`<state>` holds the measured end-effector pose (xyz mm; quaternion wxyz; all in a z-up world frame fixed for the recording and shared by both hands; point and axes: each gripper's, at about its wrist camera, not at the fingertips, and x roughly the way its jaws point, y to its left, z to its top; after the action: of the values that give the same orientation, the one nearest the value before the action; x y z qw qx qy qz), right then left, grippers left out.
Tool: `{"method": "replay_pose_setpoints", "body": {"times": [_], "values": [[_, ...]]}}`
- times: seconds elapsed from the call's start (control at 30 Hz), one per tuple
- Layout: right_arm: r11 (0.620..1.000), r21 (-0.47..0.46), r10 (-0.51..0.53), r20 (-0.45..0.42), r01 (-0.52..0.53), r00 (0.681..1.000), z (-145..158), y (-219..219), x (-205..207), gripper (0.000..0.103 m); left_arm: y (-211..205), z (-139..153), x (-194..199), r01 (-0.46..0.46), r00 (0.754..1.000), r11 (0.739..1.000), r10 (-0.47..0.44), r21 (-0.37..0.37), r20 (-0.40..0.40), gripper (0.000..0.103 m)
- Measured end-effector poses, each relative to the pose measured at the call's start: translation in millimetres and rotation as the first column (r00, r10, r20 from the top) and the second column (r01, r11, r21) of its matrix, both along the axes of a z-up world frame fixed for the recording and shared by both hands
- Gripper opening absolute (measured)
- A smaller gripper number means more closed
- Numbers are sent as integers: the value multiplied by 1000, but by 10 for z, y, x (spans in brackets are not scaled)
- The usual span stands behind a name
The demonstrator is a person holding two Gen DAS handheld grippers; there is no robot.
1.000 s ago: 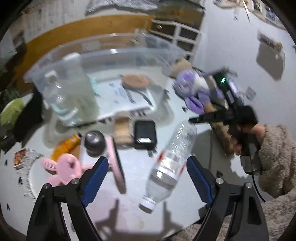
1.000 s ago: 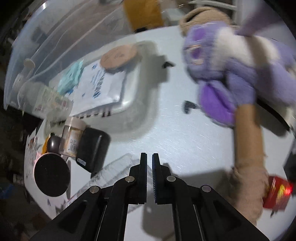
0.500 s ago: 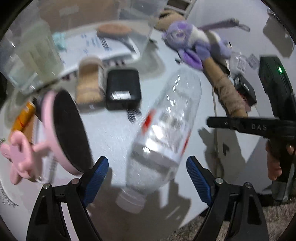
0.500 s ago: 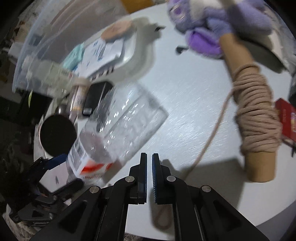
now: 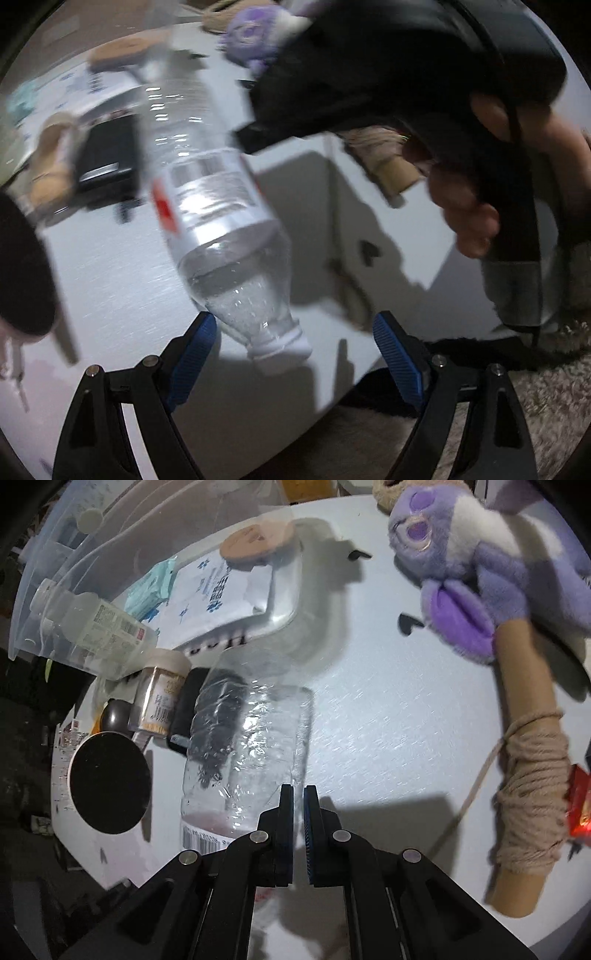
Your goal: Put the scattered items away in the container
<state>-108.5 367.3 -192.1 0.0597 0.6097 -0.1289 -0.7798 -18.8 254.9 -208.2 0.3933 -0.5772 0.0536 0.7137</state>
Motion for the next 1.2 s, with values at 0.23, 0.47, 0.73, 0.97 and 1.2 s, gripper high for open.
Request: {"method": "replay_pose_setpoints", "body": {"times": [0.23, 0.47, 0.73, 0.97, 1.2], "values": [[991, -16, -131, -45, 130, 990, 233, 614, 274, 6, 271, 150, -36, 99, 993, 995, -98, 4, -64, 87], [975, -110, -202, -69, 194, 977, 408, 882, 975, 6, 124, 581, -567, 89, 975, 996, -93, -30, -200, 87], [976, -210, -66, -36, 57, 997, 241, 164, 1343, 6, 257, 688, -1494, 91, 940, 988, -127, -127, -318, 87], [955, -297, 16, 58, 2, 998, -201, -351, 1047, 6, 767, 493, -1466, 227, 831, 923, -349, -310, -433, 86], [954, -282, -82, 91, 104, 992, -359, -367, 999, 6, 996, 213, -1100, 401, 662, 780, -609, -481, -436, 86]]}}
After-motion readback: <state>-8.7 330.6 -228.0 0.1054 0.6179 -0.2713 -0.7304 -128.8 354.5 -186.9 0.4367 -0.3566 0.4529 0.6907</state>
